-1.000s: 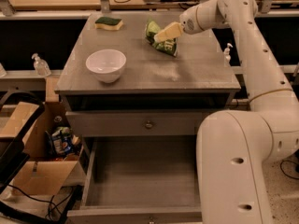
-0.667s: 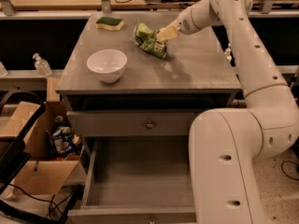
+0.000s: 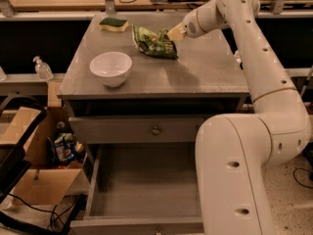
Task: Place green jalapeno chip bag into middle drawer
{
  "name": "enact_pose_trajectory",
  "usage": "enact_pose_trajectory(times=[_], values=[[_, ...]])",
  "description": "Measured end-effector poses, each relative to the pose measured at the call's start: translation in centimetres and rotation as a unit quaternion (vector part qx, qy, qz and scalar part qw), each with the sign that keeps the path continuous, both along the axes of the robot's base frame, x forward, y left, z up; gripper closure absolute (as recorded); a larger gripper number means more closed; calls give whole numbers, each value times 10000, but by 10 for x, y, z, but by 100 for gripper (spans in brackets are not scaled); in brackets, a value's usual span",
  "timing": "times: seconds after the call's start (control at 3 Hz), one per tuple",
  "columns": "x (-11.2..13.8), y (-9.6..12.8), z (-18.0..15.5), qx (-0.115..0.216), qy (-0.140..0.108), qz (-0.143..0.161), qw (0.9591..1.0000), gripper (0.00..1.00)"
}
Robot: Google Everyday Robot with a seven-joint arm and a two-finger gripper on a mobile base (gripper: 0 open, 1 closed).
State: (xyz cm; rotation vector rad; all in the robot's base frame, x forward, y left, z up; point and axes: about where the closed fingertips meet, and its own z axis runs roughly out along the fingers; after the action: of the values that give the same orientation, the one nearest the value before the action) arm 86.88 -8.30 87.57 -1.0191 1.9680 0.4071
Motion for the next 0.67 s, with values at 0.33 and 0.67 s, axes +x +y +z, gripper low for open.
enact_pose_trajectory(times=[0.33,0.67], values=[[-3,-4,10,-57,-57,-8,10000,100],[-15,-20,48,-293,-280,-58,9992,100]])
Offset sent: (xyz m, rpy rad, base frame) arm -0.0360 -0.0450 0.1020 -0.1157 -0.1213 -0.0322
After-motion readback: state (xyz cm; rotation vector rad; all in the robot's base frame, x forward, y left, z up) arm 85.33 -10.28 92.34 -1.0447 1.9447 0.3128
